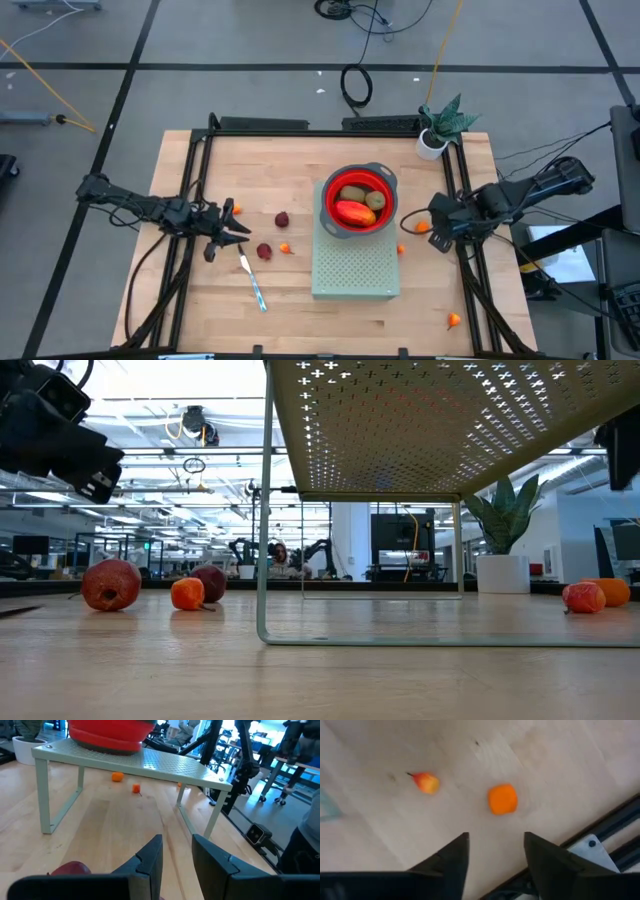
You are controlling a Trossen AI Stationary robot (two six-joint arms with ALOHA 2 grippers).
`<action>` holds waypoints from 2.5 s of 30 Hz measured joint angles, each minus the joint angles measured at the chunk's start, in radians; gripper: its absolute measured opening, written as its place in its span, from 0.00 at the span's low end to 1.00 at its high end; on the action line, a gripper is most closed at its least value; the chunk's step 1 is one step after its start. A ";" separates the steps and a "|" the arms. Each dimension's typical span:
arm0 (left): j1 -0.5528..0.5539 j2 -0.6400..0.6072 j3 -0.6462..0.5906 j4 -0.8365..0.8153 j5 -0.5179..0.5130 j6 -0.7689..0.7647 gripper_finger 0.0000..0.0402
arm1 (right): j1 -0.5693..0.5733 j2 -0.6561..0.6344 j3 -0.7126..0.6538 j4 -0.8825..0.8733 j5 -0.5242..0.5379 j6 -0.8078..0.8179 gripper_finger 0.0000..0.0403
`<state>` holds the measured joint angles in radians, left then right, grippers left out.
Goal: Pick & Place Fruit
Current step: Put the orange into the red strainer bowl on the shelf
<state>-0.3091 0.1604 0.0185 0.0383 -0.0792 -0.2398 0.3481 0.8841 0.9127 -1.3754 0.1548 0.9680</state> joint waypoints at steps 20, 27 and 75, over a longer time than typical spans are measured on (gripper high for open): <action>0.000 0.000 0.000 0.028 0.000 -0.051 0.25 | -0.002 0.000 -0.169 0.209 -0.024 0.204 0.65; 0.000 0.000 0.000 0.037 0.000 -0.052 0.25 | -0.003 0.000 -0.218 0.268 0.029 0.310 0.65; 0.000 0.001 0.000 0.041 0.062 -0.112 0.25 | -0.083 0.023 -0.300 0.341 0.055 0.031 0.63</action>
<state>-0.3092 0.1616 0.0185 0.0795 -0.0170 -0.3519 0.2647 0.9070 0.6125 -1.0344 0.2096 0.9988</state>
